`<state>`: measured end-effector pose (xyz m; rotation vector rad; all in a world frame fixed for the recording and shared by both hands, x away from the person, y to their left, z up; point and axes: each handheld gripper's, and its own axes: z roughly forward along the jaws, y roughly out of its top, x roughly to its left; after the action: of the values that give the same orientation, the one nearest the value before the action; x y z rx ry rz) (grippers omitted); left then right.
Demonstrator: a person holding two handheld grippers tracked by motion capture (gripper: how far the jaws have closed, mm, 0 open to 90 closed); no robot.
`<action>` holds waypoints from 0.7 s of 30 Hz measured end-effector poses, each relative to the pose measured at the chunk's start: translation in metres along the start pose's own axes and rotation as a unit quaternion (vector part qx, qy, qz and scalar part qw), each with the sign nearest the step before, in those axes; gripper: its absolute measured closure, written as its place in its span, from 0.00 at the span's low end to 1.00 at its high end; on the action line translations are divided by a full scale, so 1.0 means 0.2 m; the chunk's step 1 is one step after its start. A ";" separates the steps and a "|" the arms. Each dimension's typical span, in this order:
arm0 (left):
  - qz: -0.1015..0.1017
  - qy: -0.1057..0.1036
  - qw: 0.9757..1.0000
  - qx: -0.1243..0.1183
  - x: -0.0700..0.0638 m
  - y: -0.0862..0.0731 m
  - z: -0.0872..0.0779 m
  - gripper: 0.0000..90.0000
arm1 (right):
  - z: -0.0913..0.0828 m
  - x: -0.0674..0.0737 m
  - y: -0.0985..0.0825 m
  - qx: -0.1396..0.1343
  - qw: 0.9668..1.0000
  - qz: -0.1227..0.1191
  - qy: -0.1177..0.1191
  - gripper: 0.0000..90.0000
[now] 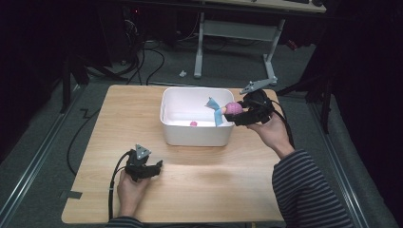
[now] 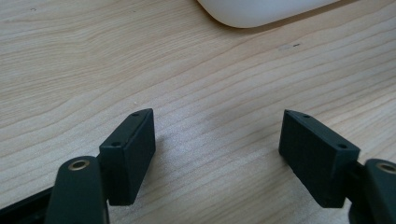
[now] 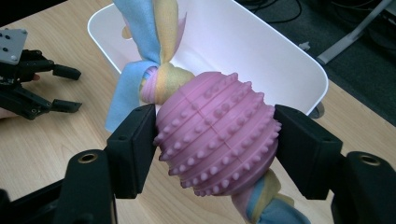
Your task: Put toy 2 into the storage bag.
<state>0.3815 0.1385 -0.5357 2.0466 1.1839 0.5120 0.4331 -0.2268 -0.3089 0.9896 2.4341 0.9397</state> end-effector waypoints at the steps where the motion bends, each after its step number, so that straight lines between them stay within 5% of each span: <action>1: 0.000 0.000 1.000 0.000 0.00 0.00 0.00 0.30 | 0.01 -0.01 0.01 0.004 1.000 0.000 0.001 0.37; 21: -0.001 0.001 1.000 -0.001 0.00 0.00 0.00 0.30 | 0.22 -0.04 0.12 0.041 0.999 0.009 0.006 0.37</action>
<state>0.3815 0.1384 -0.5359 2.0437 1.1857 0.5134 0.4736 -0.2005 -0.3227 1.0374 2.4951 0.8596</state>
